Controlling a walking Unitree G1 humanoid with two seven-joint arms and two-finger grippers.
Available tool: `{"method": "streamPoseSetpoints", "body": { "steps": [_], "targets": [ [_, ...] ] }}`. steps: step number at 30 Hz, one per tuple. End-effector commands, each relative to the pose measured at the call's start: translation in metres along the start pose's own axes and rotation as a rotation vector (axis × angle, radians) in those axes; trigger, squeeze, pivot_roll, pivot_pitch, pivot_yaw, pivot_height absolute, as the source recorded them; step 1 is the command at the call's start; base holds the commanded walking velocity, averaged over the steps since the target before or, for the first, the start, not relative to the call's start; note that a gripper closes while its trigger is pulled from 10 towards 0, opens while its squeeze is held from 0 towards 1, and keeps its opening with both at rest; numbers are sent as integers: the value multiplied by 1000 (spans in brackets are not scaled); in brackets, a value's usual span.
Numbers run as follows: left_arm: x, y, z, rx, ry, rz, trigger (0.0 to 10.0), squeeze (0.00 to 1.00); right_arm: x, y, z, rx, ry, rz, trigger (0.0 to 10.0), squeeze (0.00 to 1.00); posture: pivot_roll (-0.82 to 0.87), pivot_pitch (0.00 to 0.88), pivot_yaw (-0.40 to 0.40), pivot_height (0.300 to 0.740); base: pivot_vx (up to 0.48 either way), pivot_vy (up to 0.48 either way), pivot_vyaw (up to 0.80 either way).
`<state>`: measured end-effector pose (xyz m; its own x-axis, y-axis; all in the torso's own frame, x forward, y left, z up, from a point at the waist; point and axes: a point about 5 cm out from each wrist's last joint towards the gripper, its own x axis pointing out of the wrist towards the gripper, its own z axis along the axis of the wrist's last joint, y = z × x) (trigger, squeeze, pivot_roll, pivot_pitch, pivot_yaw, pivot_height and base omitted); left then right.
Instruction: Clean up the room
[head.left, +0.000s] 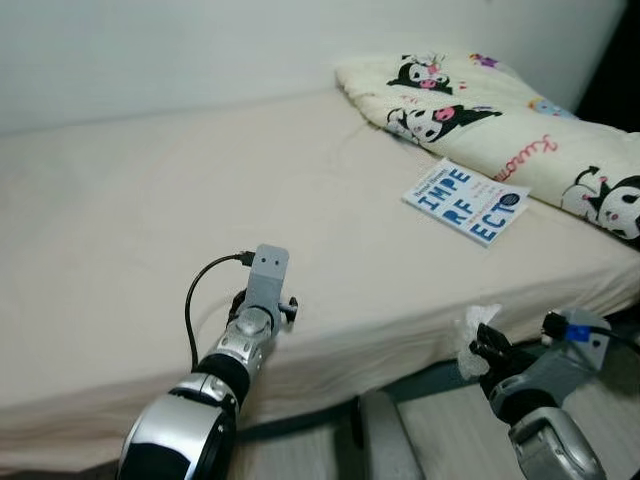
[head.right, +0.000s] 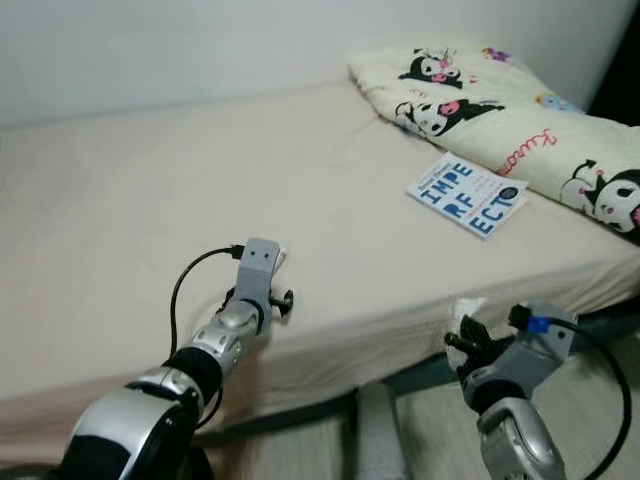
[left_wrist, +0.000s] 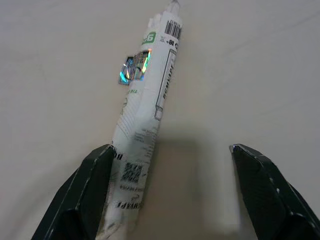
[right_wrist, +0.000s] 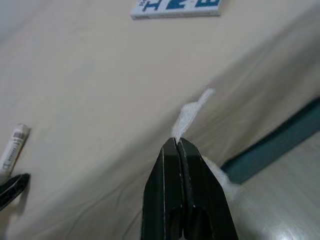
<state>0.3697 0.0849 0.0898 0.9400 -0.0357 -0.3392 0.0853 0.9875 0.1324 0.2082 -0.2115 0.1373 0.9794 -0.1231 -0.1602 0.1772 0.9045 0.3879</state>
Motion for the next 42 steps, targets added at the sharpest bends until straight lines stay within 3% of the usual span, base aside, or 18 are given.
{"method": "streamPoseSetpoints", "body": {
  "steps": [1,7,8,10,11,17,20,23,28,32,38,39,40,41,42],
  "targets": [
    [-1,-5,-5,23,21,-8,10000,0,-5,5,0,12,13,11,0,0,-351,255,52,484,0,0,0],
    [3,-1,26,-5,-60,38,10000,0,-16,9,2,28,24,2,0,0,-358,317,46,484,0,0,0],
    [4,-1,32,9,-79,38,7686,0,-18,9,2,31,25,-1,0,0,-365,331,44,484,0,0,0],
    [4,0,36,19,-91,38,7686,0,-21,10,2,34,27,-4,0,0,-368,333,44,484,0,0,0],
    [4,1,39,30,-103,41,0,0,-24,11,3,37,30,-8,0,0,-377,338,44,484,0,0,0],
    [5,10,34,64,-96,72,0,0,-27,13,7,44,28,-11,0,0,-379,326,51,484,0,0,0],
    [4,23,13,116,-46,98,0,0,-23,10,9,46,16,-20,0,0,-368,303,57,484,0,0,0],
    [3,29,5,135,-26,112,0,0,-21,10,10,46,13,-20,0,0,-367,300,57,484,0,0,0],
    [-2,67,-23,238,39,196,0,0,-12,16,19,47,-26,9,0,0,-368,258,65,484,0,0,0],
    [-4,85,-30,273,54,235,0,0,-9,16,23,46,-40,16,0,0,-362,246,66,484,0,0,0],
    [-7,95,-34,276,53,242,0,0,1,16,25,45,-51,31,0,0,-351,214,76,484,0,0,0],
    [-6,94,-32,123,54,231,0,0,5,20,26,47,-65,54,0,0,-338,181,86,484,0,0,0],
    [-6,94,-32,123,54,231,0,0,5,20,26,47,-65,54,0,0,-338,181,86,484,0,0,0],
    [-3,90,-23,-110,22,183,0,0,10,26,27,45,-74,86,0,0,-328,159,89,484,0,0,0],
    [-1,88,-16,-273,-12,146,0,0,15,29,28,44,-78,108,0,0,-323,150,90,484,0,0,0]
  ]
}}
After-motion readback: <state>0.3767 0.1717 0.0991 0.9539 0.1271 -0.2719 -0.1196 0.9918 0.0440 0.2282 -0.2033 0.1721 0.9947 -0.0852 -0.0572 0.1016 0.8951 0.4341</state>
